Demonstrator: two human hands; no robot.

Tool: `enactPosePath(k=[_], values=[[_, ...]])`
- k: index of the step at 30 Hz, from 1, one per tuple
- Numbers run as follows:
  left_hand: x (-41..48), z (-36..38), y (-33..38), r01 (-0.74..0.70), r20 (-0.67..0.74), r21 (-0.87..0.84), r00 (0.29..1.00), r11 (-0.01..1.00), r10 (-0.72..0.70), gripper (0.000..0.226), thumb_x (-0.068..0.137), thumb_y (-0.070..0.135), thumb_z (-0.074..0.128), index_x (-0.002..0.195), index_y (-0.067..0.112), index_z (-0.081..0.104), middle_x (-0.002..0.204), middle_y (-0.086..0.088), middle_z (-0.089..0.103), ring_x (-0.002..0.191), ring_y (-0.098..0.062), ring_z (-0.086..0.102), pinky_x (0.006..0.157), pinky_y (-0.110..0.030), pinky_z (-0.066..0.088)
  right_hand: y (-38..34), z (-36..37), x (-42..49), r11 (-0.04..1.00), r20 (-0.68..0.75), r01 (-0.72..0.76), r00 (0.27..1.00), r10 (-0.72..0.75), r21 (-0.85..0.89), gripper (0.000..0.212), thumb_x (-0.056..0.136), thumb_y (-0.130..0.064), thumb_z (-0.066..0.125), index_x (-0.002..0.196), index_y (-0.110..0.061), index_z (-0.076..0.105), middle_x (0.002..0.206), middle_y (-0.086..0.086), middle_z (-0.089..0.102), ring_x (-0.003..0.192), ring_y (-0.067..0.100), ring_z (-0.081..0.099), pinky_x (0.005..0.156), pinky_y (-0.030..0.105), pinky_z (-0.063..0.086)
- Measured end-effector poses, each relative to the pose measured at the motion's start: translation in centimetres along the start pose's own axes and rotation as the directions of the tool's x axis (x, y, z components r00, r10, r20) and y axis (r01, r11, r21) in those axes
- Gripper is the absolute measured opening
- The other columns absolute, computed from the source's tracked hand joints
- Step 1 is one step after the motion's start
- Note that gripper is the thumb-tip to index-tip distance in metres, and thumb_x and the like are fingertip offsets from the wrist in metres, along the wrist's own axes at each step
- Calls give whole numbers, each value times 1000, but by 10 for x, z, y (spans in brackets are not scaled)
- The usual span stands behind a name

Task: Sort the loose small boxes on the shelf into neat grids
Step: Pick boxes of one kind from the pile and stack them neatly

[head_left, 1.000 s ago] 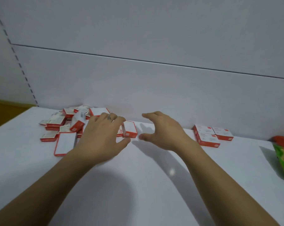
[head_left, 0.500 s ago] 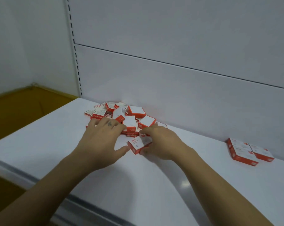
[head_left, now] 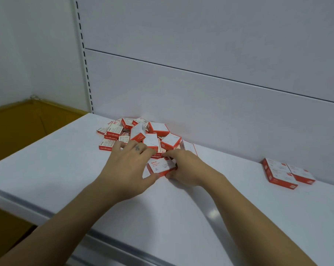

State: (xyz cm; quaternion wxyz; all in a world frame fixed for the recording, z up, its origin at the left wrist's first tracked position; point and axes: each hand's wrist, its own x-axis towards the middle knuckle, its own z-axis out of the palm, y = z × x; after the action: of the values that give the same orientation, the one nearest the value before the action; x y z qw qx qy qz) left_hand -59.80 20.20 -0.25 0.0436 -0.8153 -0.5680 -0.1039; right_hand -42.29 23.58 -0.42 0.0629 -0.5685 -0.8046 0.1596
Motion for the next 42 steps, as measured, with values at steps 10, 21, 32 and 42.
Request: enactPosePath(k=[10, 21, 32, 42], values=[[10, -3, 13, -56, -62, -56, 997, 997, 52, 64, 86, 64, 41, 141, 34, 27, 146, 9, 37, 135, -15, 27, 110, -42, 16, 14, -14, -21, 999, -255, -48, 966, 45, -7, 44, 76, -25, 75, 113, -28, 54, 114, -7, 54, 99, 18, 56, 78, 33, 50], [51, -4, 80, -268, -327, -220, 926, 938, 188, 51, 77, 51, 65, 121, 30, 51, 108, 6, 64, 100, -21, 55, 82, -37, 32, 50, -49, -85, 989, -559, -143, 817, 140, 38, 49, 76, -20, 78, 118, -26, 53, 117, -13, 49, 78, 6, 53, 64, 13, 43], [77, -2, 157, -473, -415, -334, 850, 815, 323, 43, 80, 40, 67, 119, 26, 55, 105, 4, 63, 97, -21, 56, 84, -37, 34, 84, -78, -158, 948, -572, -310, 793, 212, -78, 59, 82, -25, 72, 134, -31, 46, 127, -12, 46, 94, 12, 59, 81, 31, 50], [89, 2, 214, -553, -443, -348, 809, 757, 387, 44, 83, 47, 63, 122, 28, 55, 106, 6, 64, 96, -19, 57, 87, -36, 35, 119, -89, -189, 886, -644, -445, 718, 265, -131, 43, 83, -22, 69, 124, -26, 56, 119, -6, 52, 99, 16, 56, 76, 33, 51]])
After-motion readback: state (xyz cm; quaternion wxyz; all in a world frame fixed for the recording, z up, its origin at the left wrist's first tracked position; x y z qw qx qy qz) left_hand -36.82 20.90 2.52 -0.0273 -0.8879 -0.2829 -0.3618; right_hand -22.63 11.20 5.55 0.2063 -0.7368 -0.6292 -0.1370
